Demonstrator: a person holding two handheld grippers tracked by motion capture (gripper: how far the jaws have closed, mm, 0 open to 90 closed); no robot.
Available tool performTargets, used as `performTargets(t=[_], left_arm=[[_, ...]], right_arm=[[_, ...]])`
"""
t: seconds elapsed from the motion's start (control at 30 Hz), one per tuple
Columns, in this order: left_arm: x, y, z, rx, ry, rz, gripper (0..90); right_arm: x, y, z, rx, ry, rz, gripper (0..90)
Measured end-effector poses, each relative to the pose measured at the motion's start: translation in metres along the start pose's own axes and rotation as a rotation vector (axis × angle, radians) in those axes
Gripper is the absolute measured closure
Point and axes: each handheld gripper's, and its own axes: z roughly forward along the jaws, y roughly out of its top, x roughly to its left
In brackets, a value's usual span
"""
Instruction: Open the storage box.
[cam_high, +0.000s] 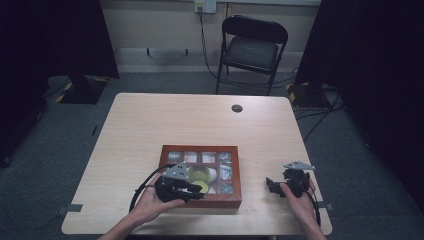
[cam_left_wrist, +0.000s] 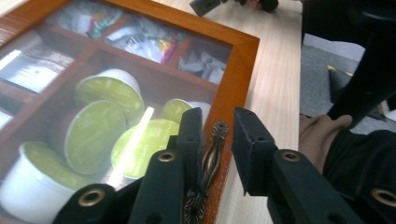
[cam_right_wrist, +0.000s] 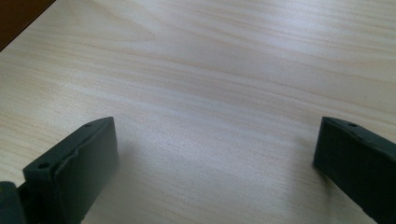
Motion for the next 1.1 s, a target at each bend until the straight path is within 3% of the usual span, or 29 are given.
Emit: performTargets(t=[0.2,0.53,0.73,0.9,1.1], left_arm=[[-0.0019,-0.0031,0.0018,0.034,0.026,0.047,75.6],[-0.0026,-0.0039,0.0037,0.038,0.025,0.095,78.4],[0.0008,-0.0015,0.0039,0.052,-0.002,0.094,80.8],[0.0050,-0.0022,0.0034,0.042,-0.029,0.045,81.2],[0.0055,-0.0015,0.0028,0.040,-0.030,0.019,81.2]], right_arm=[[0.0000,0.0000,0.0000,0.000,0.000,0.000,0.0],[0.0001,-0.0001,-0.0001,0.000,0.000,0.001,0.0],[0.0003,-0.0004,-0.0005,0.001,-0.001,0.002,0.0],[0.0004,-0.0004,-0.0006,0.002,0.000,0.002,0.0],[0.0003,-0.0004,-0.0005,0.002,0.000,0.002,0.0]])
